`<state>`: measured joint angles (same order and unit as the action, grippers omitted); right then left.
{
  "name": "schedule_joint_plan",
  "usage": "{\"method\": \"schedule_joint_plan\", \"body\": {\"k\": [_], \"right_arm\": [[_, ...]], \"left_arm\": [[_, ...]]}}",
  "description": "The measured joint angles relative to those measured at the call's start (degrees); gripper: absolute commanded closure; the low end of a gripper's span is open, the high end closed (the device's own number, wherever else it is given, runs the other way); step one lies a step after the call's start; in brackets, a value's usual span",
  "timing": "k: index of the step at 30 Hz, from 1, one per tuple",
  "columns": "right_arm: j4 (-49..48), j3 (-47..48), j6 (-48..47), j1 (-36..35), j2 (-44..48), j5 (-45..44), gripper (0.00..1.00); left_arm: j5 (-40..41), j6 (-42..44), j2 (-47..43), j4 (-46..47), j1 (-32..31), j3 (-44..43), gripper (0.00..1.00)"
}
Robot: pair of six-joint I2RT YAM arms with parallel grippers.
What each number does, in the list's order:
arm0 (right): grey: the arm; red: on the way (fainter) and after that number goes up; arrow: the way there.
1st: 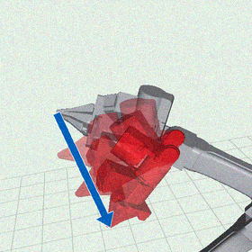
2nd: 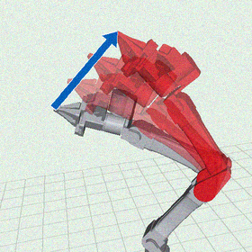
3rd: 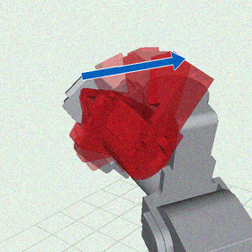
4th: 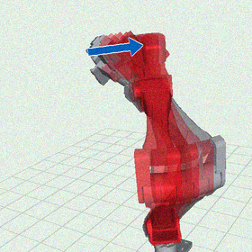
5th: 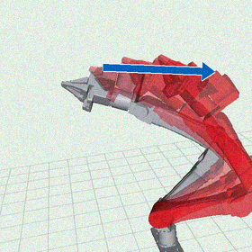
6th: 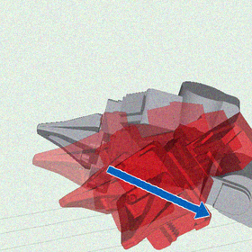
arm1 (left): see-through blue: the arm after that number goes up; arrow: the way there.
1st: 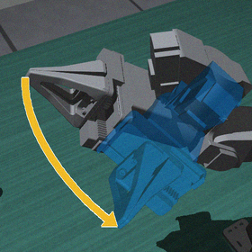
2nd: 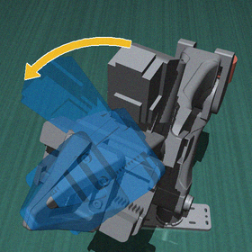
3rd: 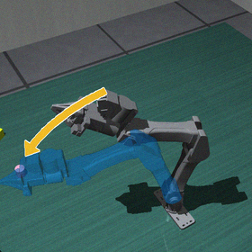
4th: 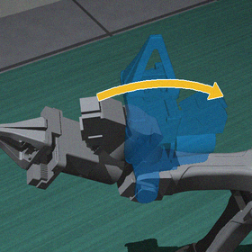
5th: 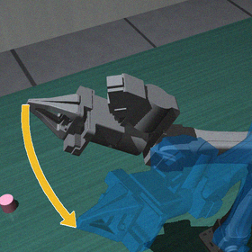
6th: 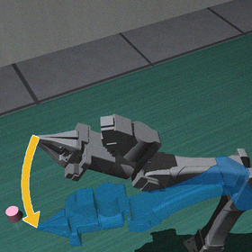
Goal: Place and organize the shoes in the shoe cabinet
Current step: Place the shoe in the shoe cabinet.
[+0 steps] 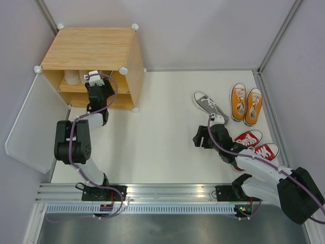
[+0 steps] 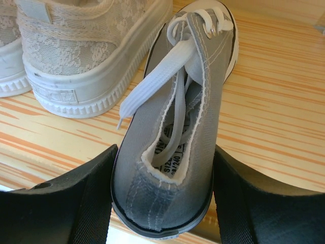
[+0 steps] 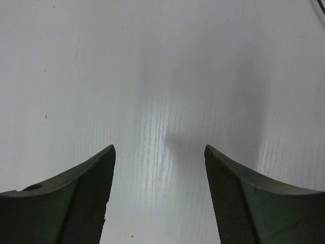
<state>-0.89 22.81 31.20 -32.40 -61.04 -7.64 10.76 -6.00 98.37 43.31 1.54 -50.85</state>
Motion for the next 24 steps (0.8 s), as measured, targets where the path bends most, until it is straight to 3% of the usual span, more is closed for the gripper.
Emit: {"method": "schedule_joint_plan", "body": {"k": [24], "right_arm": [[-0.59, 0.00, -0.04, 0.00, -2.19, -0.24, 0.25]], "left_arm": [[3.82, -0.63, 6.10, 1.79, -1.70, -5.33, 0.98]]}}
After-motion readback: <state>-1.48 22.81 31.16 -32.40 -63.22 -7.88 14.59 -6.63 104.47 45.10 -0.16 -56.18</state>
